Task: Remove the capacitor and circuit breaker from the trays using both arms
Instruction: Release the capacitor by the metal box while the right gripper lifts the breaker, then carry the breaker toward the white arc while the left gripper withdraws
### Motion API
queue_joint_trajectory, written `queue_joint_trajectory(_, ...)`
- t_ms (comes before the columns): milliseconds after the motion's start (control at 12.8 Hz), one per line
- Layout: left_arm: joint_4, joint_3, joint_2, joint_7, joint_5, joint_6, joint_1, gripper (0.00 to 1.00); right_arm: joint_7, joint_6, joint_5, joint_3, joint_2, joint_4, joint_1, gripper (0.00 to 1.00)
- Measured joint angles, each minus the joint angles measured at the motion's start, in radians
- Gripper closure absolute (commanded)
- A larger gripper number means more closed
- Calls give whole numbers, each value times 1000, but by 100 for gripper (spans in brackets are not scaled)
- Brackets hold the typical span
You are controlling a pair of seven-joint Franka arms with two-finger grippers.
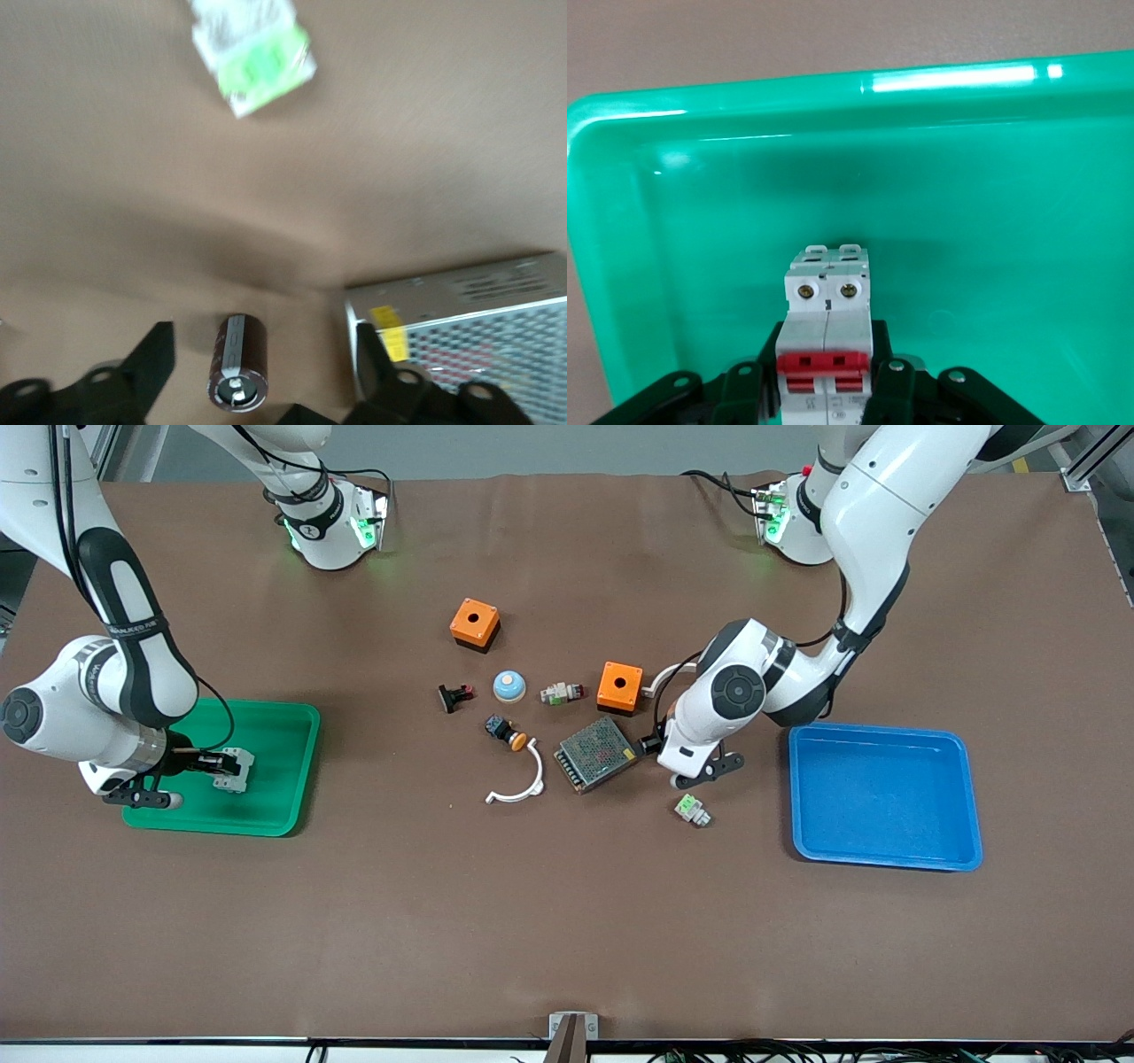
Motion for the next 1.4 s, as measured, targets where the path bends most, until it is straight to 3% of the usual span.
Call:
queue_joint_trajectory(311, 255, 14, -50, -2, 41, -303, 49, 0, 103, -206, 9, 4, -76, 126, 70, 84)
queue_joint_trajectory(545, 333, 15, -81, 20, 179, -354, 125, 0, 361, -318, 11, 10, -124, 218, 244, 82)
queue_joint_trajectory(934, 356, 16, -144, 184, 227, -368, 259, 0, 706, -263, 11, 13, -106, 222, 549, 84)
queue_joint_trajectory(1090, 396, 12, -176, 275, 227, -464, 317, 0, 768, -204, 11, 12, -84, 215, 605, 84)
queue_joint_trajectory(1401, 524, 9, -211, 531, 227, -717, 332, 0, 836, -63, 11, 11, 25, 207, 678, 86)
